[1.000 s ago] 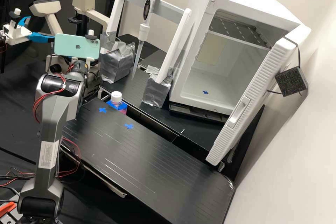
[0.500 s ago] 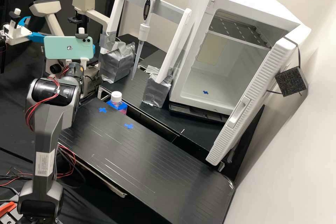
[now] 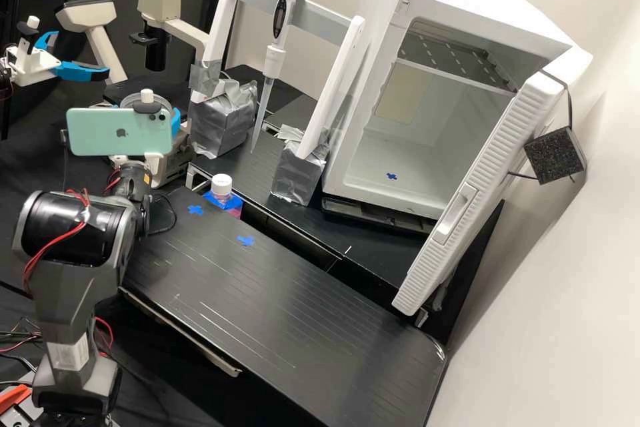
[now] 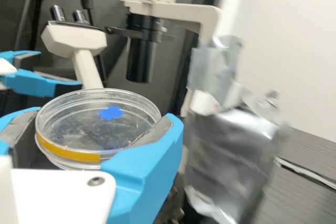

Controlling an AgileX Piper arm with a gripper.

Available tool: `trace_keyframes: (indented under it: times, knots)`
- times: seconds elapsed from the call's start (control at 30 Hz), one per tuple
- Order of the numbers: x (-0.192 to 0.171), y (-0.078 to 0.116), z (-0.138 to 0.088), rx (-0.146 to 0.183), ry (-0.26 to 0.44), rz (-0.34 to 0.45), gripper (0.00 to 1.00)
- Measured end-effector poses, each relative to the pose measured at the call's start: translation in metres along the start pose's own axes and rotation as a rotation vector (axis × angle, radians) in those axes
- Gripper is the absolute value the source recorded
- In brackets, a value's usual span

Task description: Move the petri dish to the bench

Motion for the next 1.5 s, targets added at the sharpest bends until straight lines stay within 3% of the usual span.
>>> trace_keyframes:
  times: [0.27, 0.4, 0.73, 0.93, 1.03, 1.13, 1.2, 1.5]
  knots:
    - [-0.055, -0.008, 0.031, -0.009, -0.113, 0.016, 0.0]
    - [-0.081, -0.011, 0.045, 0.002, -0.166, 0.026, 0.0]
    - [-0.124, -0.002, 0.06, 0.034, -0.193, 0.119, 0.0]
    - [-0.136, 0.006, 0.07, -0.007, -0.23, 0.145, 0.0]
    - [-0.143, 0.009, 0.081, -0.012, -0.293, 0.151, 0.0]
    - [-0.152, 0.011, 0.094, -0.006, -0.373, 0.155, 0.0]
    - [-0.157, 0.012, 0.101, 0.017, -0.406, 0.163, 0.0]
    - [-0.177, 0.02, 0.11, 0.038, -0.461, 0.203, 0.0]
